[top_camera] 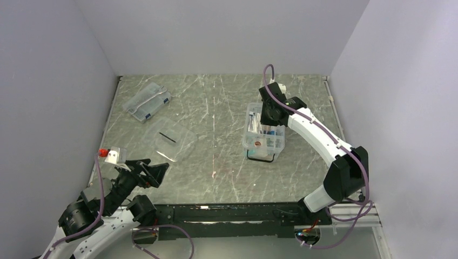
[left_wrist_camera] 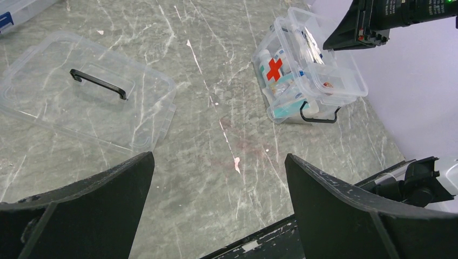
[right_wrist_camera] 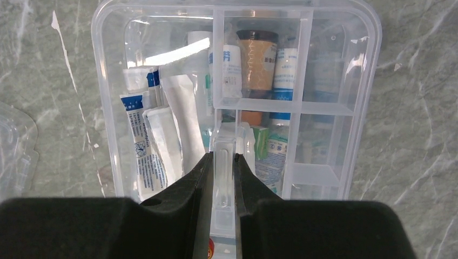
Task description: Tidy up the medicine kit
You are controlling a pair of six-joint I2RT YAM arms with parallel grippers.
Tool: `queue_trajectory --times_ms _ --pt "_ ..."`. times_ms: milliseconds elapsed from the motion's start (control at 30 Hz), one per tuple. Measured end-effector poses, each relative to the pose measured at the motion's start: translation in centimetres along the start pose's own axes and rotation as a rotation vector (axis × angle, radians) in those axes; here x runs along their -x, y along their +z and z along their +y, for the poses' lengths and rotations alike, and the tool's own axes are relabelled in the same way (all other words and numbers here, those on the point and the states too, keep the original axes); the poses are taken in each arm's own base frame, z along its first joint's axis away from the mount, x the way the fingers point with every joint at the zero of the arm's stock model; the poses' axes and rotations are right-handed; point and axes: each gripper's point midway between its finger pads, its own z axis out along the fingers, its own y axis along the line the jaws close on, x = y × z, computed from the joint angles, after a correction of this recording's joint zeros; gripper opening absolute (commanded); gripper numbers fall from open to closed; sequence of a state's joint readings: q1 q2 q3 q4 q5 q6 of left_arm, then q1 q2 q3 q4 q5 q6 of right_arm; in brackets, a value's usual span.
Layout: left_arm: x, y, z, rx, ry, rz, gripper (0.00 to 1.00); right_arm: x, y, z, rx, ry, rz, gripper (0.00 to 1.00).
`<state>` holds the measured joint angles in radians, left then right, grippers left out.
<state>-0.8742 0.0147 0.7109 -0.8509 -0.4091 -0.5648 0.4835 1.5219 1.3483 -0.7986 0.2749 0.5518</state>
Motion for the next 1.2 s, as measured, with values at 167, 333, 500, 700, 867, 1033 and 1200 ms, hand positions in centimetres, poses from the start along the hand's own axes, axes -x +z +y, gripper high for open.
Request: queue_trajectory --times_ms 167,333,500,700,867,1033,1200 --pt "0.0 0.0 0.0 0.000 0.000 0.000 0.99 -0.3 0.2 0.1 0.010 0.002 0.008 0.00" --pt "0.0 0.0 0.0 0.000 0.000 0.000 0.99 -0.1 0.4 0.2 0.021 0.008 0.005 0.00" --pt "0.0 0.0 0.0 0.000 0.000 0.000 0.98 0.3 0.8 0.3 0.024 0.018 -0.005 0.00" --pt "0.0 0.0 0.0 0.000 0.000 0.000 0.99 -0.2 1.9 0.1 0.011 0.019 0.022 0.00" --pt "0.0 0.0 0.0 0.001 0.000 0.000 0.98 -0.4 2.1 0.3 0.017 0.018 0.034 0.00" --pt "0.0 0.0 0.0 0.001 0.000 0.000 0.99 -0.4 2.2 0.2 0.016 0.015 0.035 0.00" --pt "0.0 0.0 0.0 0.001 0.000 0.000 0.99 -0.3 2.2 0.1 0.010 0.011 0.032 0.00"
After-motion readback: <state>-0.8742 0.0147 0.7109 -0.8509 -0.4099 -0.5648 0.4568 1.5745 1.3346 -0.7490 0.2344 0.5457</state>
